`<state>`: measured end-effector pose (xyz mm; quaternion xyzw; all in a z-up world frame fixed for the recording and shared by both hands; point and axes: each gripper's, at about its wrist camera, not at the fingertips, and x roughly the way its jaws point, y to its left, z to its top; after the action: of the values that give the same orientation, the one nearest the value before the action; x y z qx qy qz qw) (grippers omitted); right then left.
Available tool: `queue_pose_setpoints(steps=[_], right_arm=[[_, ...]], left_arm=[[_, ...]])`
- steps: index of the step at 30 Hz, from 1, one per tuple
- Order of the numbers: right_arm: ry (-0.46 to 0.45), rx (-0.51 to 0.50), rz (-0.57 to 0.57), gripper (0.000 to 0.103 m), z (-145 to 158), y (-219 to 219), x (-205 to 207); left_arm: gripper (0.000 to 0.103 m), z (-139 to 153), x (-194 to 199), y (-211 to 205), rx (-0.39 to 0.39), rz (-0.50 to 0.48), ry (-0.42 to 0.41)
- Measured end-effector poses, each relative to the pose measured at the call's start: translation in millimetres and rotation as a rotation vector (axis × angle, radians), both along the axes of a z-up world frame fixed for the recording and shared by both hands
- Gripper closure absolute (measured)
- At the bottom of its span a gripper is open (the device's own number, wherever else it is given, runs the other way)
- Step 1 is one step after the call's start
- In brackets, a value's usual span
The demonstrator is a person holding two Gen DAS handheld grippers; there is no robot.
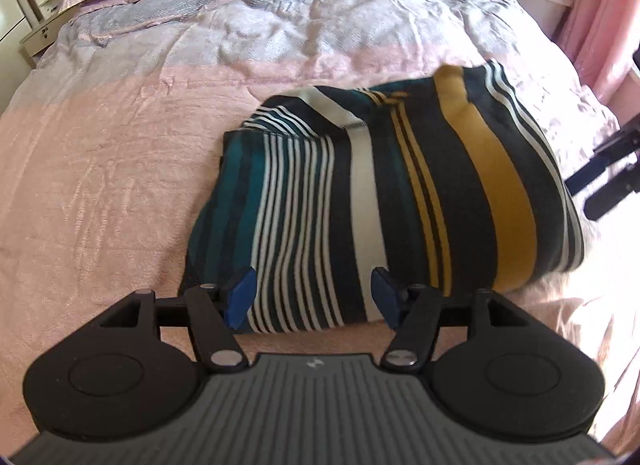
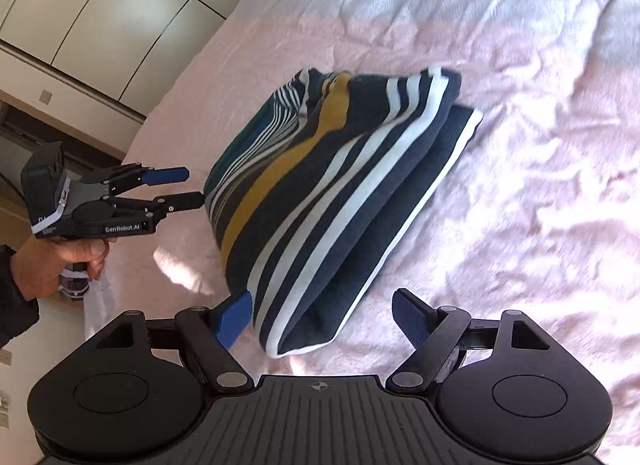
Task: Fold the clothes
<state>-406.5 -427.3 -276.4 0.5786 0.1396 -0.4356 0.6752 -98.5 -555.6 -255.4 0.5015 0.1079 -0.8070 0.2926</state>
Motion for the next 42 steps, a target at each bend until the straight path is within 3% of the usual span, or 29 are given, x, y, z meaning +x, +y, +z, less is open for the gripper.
queue_pose_setpoints(steps=[6,11,17,23,26,30,35,39,41,42], right_arm=[[-0.057,0.062,-0.077,0.023,-30.0,-18.4,8.8],[-0.049,0.064,-0.038,0.023,-19.1,-31.0,6.3],[-0.107,0.034,-0.066,0.023,-8.8,-28.8,-10.5],[-0.126,0.076,-0.054,0.023,-23.4,-42.8,-9.4],[-0.140,0.061,-0.086,0.023,-15.3,-38.6,-17.1],[-0.174,0.073,-0.122,0.023,-21.9,-26.9,-29.1],[-0.215,0.037,-0.141,0.023,-33.6,-26.0,-22.8],[-0.274,0.013,-0.226,0.023,-42.0,-26.4,-21.4],[-0.303,0.027,-0.263,0.039,-41.9,-28.5,-22.7],[-0.327,0.043,-0.280,0.053,-41.2,-30.1,-26.4]], left_arm=[[0.043,-27.7,-19.8,21.0,-0.004,-0.115,-0.065],[0.040,-28.2,-24.0,18.8,0.001,-0.154,-0.097],[0.040,-23.9,-26.5,16.1,0.004,-0.200,-0.129],[0.039,-13.5,-32.5,32.7,-0.046,-0.226,-0.123],[0.034,-6.2,-33.7,45.2,-0.081,-0.230,-0.105],[0.034,-13.8,-25.3,48.1,-0.085,-0.178,-0.111],[0.031,-45.0,-14.2,58.6,-0.253,-0.313,-0.260],[0.030,-75.2,-12.9,57.0,-0.378,-0.443,-0.355],[0.029,-87.2,-16.3,53.5,-0.452,-0.492,-0.388],[0.029,-91.6,-18.8,50.8,-0.491,-0.509,-0.402]])
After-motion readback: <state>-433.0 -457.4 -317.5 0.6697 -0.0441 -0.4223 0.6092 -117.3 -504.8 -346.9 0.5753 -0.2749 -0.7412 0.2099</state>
